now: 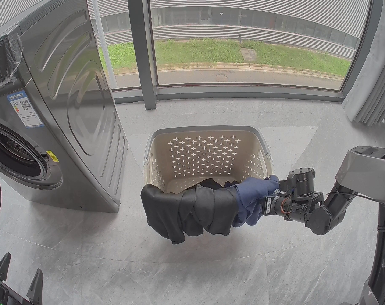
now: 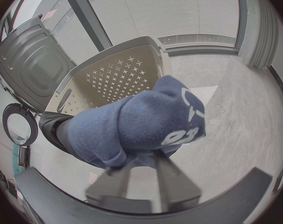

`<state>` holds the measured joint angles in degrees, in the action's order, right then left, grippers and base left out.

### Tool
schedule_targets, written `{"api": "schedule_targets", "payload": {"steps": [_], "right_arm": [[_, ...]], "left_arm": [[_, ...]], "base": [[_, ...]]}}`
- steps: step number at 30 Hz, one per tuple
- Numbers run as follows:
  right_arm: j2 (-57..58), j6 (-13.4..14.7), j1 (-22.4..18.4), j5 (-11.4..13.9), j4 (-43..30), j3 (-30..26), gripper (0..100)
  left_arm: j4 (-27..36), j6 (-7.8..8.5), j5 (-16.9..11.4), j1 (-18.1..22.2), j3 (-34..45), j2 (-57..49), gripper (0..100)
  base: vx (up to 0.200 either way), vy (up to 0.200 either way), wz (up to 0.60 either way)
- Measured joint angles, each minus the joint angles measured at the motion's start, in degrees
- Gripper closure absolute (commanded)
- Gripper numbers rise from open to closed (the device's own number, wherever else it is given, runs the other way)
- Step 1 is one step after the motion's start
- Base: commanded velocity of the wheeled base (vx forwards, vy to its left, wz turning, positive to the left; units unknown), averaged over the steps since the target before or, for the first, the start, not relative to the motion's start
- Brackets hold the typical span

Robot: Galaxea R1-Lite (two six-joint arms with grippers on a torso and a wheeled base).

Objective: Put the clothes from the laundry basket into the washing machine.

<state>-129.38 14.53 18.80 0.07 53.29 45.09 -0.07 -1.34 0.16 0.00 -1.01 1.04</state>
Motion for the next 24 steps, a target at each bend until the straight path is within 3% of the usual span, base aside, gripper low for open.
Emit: {"api": "schedule_targets", "payload": {"steps": [9, 24], "right_arm": [[2.43, -0.04, 1.27, 0.0, 0.93, -2.77, 100], [18.14, -0.15, 3.99, -0.05, 1.65, -10.59, 100]], "left_arm": [[0.0, -0.05, 0.0, 0.0, 0.0, -0.02, 0], [0.0, -0.05, -0.02, 0.0, 0.0, 0.0, 0]], "base": [[0.0, 0.0, 0.0], [0.0, 0.0, 0.0]]}}
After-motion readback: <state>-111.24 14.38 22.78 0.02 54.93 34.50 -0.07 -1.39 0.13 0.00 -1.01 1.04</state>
